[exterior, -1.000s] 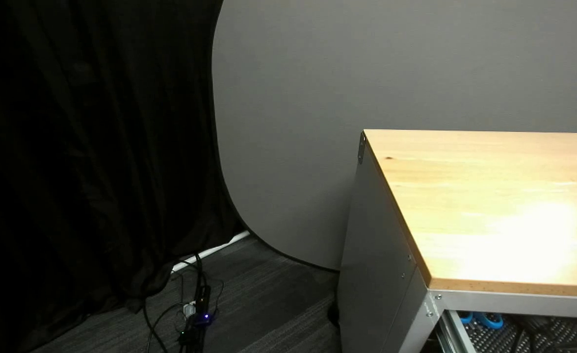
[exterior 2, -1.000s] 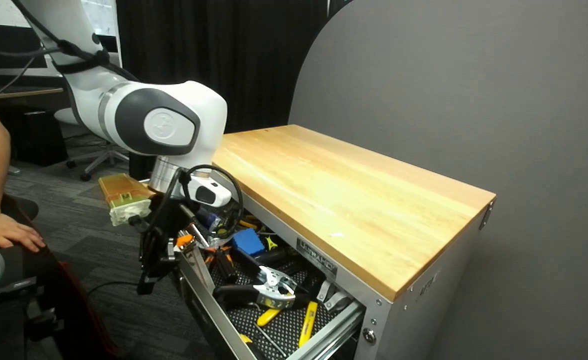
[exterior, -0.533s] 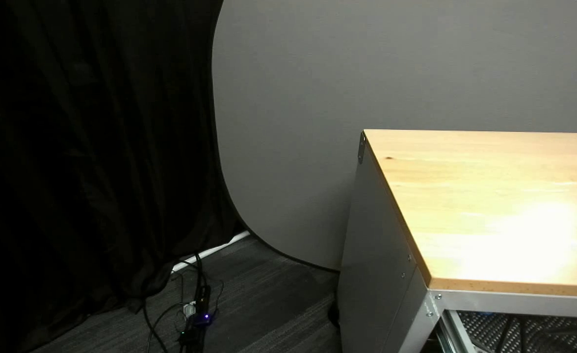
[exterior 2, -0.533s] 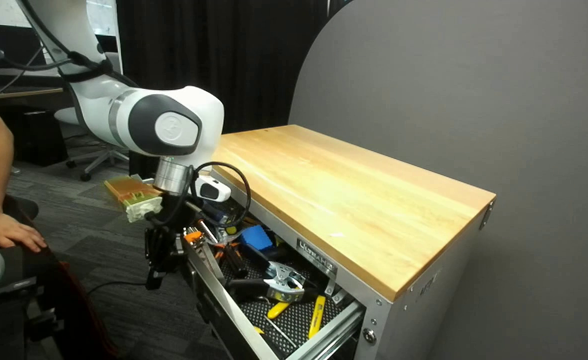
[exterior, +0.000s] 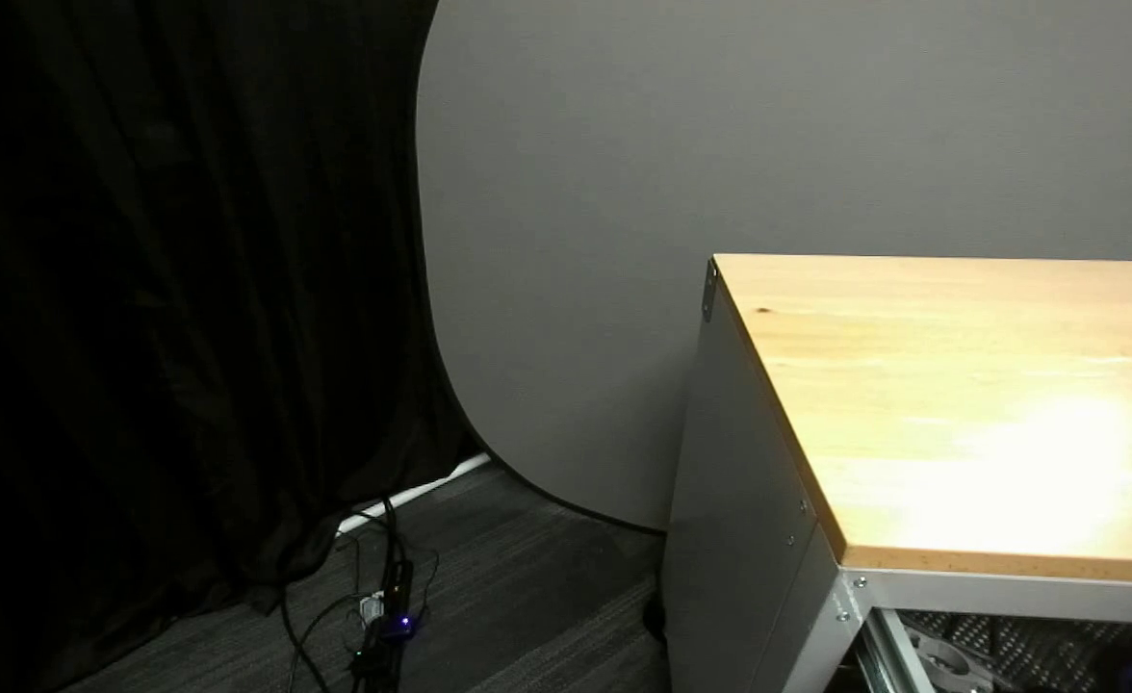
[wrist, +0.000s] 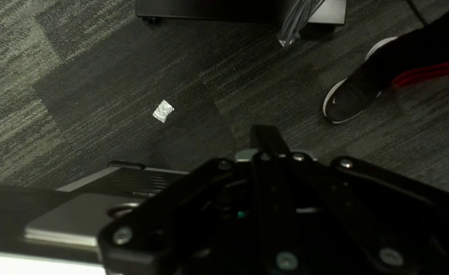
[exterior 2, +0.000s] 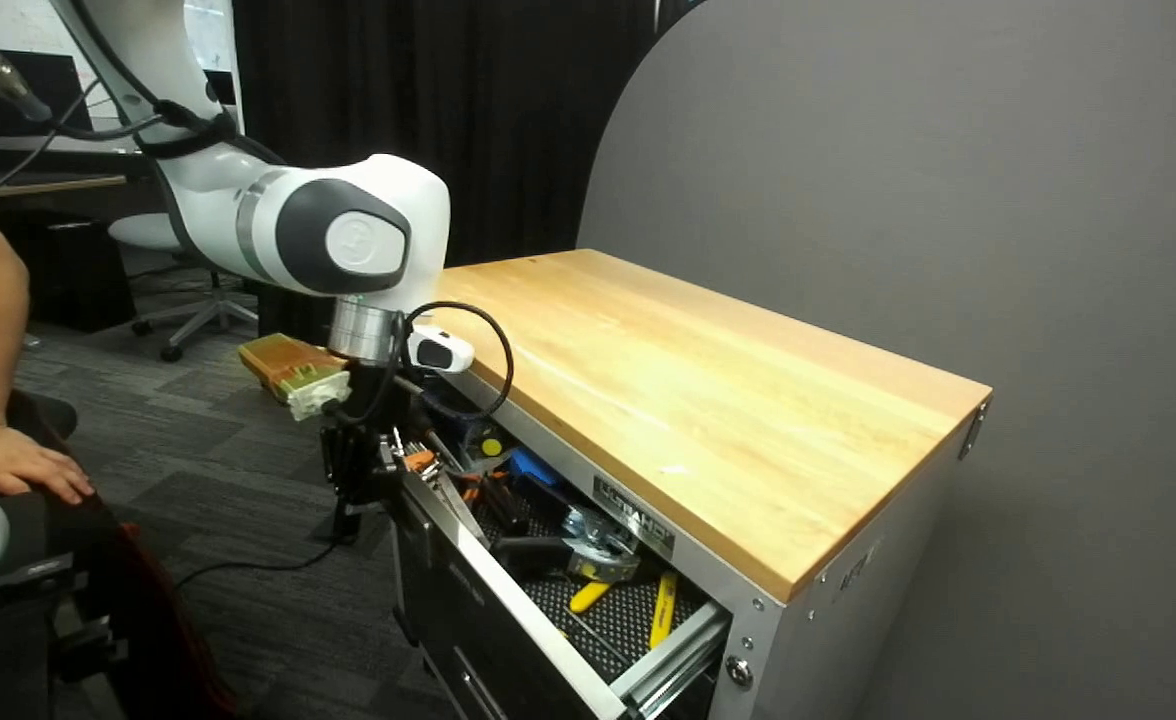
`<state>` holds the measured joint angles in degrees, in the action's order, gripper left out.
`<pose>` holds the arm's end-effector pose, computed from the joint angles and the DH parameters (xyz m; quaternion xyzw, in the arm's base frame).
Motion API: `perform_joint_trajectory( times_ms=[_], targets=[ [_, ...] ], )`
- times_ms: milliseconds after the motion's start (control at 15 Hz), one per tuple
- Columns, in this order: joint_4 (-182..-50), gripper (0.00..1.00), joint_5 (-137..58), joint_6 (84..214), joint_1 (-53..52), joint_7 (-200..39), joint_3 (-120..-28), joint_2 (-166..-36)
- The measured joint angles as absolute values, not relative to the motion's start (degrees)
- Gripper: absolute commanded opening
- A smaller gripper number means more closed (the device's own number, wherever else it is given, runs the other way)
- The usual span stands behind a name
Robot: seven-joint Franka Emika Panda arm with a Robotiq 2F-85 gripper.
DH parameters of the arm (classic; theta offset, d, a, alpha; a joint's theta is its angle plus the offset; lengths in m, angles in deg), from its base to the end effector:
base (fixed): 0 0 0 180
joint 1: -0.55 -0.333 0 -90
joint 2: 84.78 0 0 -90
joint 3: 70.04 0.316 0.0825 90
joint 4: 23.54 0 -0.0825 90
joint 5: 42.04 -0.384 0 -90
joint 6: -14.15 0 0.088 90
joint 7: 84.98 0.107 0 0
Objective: Put the screwdriver in the drawer and close it
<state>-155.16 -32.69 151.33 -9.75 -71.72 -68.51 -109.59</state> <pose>0.4744 0.0990 0.1363 0.9837 0.0556 -0.1538 0.0741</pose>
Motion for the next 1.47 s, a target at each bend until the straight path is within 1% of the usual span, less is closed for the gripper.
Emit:
perform_joint_trajectory(
  times_ms=[533, 1200, 1467],
  targets=[
    [-151.4, 0.01, -37.0, 157.0, -9.6, -70.8, -68.4, -109.4],
    [-151.6, 0.01, -47.4, 169.3, -7.2, -70.5, -68.2, -104.7],
    [-152.9, 0.01, -47.6, 170.0, -7.1, -70.6, -68.2, -102.5]
  ],
)
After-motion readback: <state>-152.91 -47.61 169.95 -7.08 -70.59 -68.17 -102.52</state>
